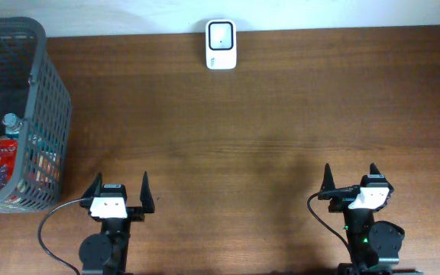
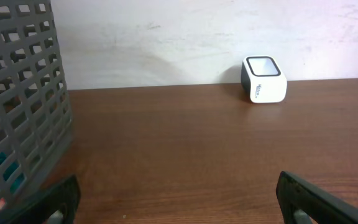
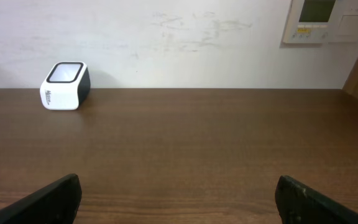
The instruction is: Scan the item barcode
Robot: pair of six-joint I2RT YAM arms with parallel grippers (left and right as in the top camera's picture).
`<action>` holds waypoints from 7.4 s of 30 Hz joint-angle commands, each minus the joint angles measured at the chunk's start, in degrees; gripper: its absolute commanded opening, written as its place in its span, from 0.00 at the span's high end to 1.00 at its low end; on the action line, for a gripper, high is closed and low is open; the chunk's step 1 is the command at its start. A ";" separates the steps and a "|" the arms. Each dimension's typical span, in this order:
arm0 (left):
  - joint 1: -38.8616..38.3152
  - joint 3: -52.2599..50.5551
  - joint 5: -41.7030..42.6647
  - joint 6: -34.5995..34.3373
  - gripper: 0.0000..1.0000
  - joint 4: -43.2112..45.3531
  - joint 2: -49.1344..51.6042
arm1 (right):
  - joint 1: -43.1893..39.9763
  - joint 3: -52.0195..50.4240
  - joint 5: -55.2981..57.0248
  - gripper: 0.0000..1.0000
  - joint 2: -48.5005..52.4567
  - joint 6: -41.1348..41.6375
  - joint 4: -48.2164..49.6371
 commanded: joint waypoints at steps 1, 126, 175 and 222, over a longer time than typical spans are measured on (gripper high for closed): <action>0.26 -0.33 0.85 -0.35 0.01 -0.09 -0.33 | 0.24 -0.42 0.26 0.02 -0.22 -0.39 -0.22; 33.00 125.33 -6.75 -45.33 0.01 -81.00 125.90 | 0.24 -0.42 0.26 0.02 -0.22 -0.39 -0.22; -16.44 165.57 12.41 -34.18 0.81 -89.33 120.15 | 0.24 -0.42 0.26 0.02 -0.22 -0.37 -0.22; -24.13 178.96 -11.89 -26.62 0.08 -85.81 128.89 | 0.26 -0.42 0.26 0.02 -0.22 -0.39 -0.22</action>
